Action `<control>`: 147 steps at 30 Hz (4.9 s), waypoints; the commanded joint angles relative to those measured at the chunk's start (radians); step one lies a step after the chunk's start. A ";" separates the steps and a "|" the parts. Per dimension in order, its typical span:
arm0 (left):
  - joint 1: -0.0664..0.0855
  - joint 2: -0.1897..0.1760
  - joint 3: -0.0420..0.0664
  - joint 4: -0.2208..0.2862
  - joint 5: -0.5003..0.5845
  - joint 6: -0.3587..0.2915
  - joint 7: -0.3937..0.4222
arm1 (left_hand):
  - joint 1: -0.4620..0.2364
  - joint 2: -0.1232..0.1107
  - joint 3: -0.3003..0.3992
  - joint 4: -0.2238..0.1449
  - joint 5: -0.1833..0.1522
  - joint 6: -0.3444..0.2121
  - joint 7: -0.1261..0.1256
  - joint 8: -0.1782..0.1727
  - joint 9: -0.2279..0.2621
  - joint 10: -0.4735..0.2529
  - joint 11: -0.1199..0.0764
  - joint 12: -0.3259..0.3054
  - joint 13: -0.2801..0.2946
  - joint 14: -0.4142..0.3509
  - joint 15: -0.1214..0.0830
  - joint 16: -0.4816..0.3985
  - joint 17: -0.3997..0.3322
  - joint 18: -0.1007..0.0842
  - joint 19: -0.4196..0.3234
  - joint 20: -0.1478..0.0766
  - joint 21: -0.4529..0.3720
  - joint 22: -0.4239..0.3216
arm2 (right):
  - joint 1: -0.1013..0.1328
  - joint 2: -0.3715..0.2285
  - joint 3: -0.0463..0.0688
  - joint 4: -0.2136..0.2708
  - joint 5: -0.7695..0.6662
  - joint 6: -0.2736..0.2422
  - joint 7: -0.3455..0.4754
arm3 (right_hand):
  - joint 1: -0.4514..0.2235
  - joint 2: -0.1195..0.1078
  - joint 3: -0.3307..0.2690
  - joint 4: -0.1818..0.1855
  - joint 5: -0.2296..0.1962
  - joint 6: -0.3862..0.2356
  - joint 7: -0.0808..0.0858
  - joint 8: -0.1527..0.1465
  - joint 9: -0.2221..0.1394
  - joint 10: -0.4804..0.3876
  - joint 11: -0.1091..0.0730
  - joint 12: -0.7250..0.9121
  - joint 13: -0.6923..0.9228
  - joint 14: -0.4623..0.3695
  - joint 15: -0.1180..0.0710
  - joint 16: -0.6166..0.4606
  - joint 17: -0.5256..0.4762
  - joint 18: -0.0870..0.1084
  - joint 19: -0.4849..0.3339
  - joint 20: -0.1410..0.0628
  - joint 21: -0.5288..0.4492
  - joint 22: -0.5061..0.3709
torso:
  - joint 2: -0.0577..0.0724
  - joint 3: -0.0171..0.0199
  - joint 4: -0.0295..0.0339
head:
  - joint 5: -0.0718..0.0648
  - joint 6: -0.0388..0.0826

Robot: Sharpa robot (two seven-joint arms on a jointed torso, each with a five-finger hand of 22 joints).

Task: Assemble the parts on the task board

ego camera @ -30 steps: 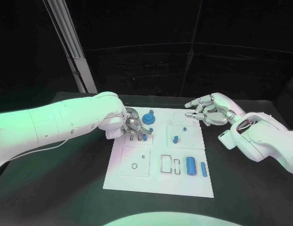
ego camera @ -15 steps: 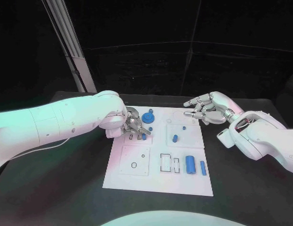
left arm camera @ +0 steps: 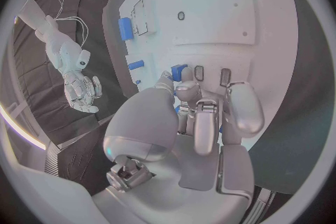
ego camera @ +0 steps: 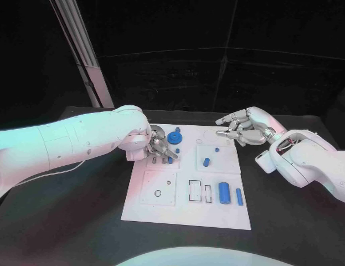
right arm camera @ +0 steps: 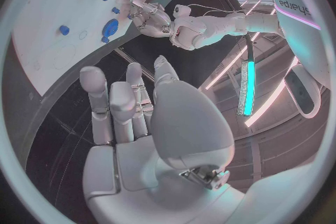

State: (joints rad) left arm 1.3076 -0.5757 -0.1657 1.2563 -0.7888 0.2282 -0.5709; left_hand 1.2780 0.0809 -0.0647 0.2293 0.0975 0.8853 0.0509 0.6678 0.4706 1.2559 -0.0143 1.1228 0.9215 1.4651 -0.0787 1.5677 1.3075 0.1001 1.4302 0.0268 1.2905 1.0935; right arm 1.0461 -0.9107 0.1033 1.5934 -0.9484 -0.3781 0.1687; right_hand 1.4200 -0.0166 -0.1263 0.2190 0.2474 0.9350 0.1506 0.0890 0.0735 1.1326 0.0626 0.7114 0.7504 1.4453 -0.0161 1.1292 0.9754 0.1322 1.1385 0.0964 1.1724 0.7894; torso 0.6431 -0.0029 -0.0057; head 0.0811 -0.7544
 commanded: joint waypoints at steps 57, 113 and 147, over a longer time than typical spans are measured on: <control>-0.007 -0.074 -0.002 0.095 -0.174 -0.114 0.025 | -0.073 -0.201 0.776 -0.205 0.143 -0.043 -0.003 0.078 0.076 0.031 -0.014 -0.005 -0.008 0.106 -0.012 0.003 0.263 -0.018 0.014 -0.009 0.014 0.037 | 0.002 0.014 0.000 -0.017 0.003 0.027 0.017 | 0.005 0.011 -0.021 0.007 0.012 0.004 0.000 0.001 -0.001 0.011 -0.002 0.003 -0.003 0.018 0.000 0.026 0.046 0.010 0.017 -0.002 0.004 0.018 | 0.001 0.0000 0.0001 | 0.010 -0.008; -0.010 -0.062 -0.003 0.077 -0.162 -0.026 0.030 | -0.162 -0.213 0.742 -0.181 0.154 -0.016 -0.020 0.092 0.083 0.053 -0.026 0.012 0.009 0.106 -0.019 0.003 0.263 -0.018 0.015 -0.014 0.015 0.042 | 0.001 0.018 0.000 -0.019 0.006 0.033 0.020 | 0.005 0.013 -0.023 0.008 0.015 0.004 0.000 0.001 -0.001 0.011 -0.002 0.004 -0.003 0.019 0.000 0.027 0.049 0.010 0.018 -0.002 0.004 0.018 | 0.001 0.0011 -0.0008 | 0.020 -0.013; -0.010 -0.037 -0.003 0.044 -0.159 0.004 0.005 | -0.283 -0.190 0.651 -0.097 0.155 0.026 -0.029 0.079 0.070 0.074 -0.033 0.046 0.051 0.106 -0.025 0.003 0.263 -0.021 0.020 -0.019 0.022 0.060 | 0.001 0.017 0.000 -0.007 0.014 0.037 0.020 | 0.005 0.014 -0.026 0.010 0.017 0.003 0.000 0.000 -0.001 0.010 -0.002 0.005 -0.004 0.018 0.000 0.024 0.046 0.011 0.017 -0.002 0.001 0.014 | 0.001 0.0009 0.0001 | 0.015 -0.022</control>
State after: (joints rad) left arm 1.2972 -0.6145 -0.1687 1.3003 -0.9545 0.2119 -0.5639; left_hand 1.0038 -0.1114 0.5889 0.1283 0.2471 0.9045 0.0194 0.7519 0.5414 1.3242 -0.0467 1.1657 0.9716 1.4686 -0.0964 1.5677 1.3074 0.1002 1.4446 0.0088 1.3068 1.1530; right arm 1.0458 -0.8933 0.1030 1.5835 -0.9394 -0.3460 0.1793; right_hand 1.4252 -0.0114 -0.1466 0.2312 0.2615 0.9350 0.1506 0.0891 0.0735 1.1380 0.0573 0.7114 0.7477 1.4581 -0.0179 1.1586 1.0228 0.1322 1.1545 0.0946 1.1770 0.8042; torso 0.6443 -0.0020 -0.0060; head 0.0968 -0.7761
